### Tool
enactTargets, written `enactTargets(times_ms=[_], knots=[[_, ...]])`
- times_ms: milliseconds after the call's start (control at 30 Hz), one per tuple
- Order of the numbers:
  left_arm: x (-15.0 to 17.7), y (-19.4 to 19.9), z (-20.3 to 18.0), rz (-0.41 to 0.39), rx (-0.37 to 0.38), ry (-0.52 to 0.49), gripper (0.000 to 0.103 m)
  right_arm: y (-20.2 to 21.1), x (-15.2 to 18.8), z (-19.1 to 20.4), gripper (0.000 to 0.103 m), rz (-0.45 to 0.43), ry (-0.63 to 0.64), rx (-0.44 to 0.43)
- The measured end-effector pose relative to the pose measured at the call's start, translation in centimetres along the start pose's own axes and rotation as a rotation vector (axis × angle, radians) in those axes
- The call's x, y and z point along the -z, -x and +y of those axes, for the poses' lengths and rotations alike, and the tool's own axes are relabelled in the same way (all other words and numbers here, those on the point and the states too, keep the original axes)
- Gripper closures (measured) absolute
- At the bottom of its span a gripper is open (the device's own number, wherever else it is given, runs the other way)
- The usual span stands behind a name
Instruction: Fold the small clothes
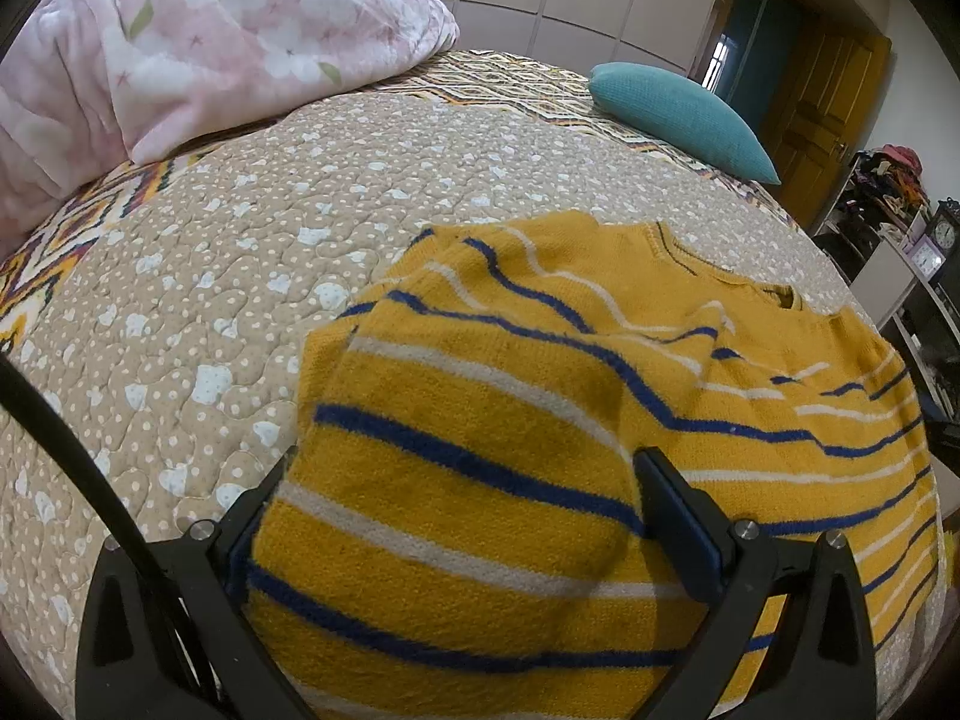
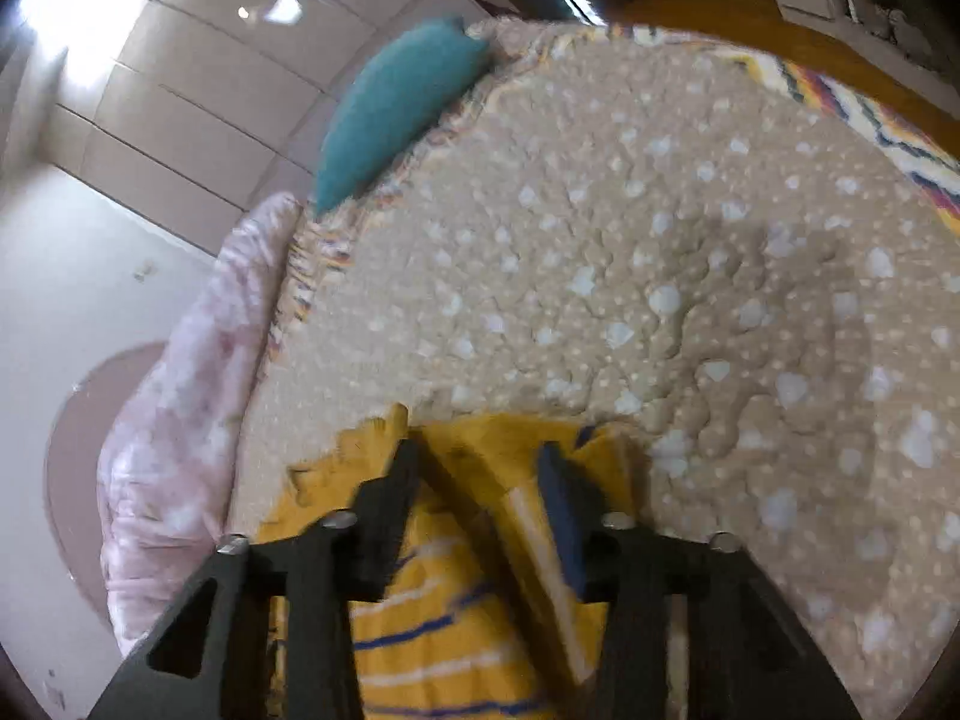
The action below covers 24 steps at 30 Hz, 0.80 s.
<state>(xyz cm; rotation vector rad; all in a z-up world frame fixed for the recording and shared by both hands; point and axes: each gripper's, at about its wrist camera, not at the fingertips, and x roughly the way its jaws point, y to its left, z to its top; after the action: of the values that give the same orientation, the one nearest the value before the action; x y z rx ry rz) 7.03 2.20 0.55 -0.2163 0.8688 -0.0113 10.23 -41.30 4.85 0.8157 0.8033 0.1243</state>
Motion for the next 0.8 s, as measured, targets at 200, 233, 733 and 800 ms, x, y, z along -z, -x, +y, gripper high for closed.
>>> enactTargets(times_ms=[200, 233, 733, 800], knots=[[0.0, 0.0, 0.0, 0.0, 0.005, 0.003, 0.0, 0.0, 5.8, 3.0, 0.051, 0.156, 0.084, -0.229], [0.0, 0.1, 0.2, 0.001, 0.015, 0.011, 0.0, -0.5, 7.2, 2.9, 0.051, 0.176, 0.133, -0.181], [-7.2, 0.3, -3.3, 0.077, 0.081, -0.074, 0.011, 1.3, 8.6, -3.7, 0.061, 0.042, 0.155, -0.249], [-7.3, -2.2, -4.6, 0.156, 0.063, -0.14, 0.027, 1.3, 8.5, -3.9, 0.061, 0.041, 0.146, -0.264]])
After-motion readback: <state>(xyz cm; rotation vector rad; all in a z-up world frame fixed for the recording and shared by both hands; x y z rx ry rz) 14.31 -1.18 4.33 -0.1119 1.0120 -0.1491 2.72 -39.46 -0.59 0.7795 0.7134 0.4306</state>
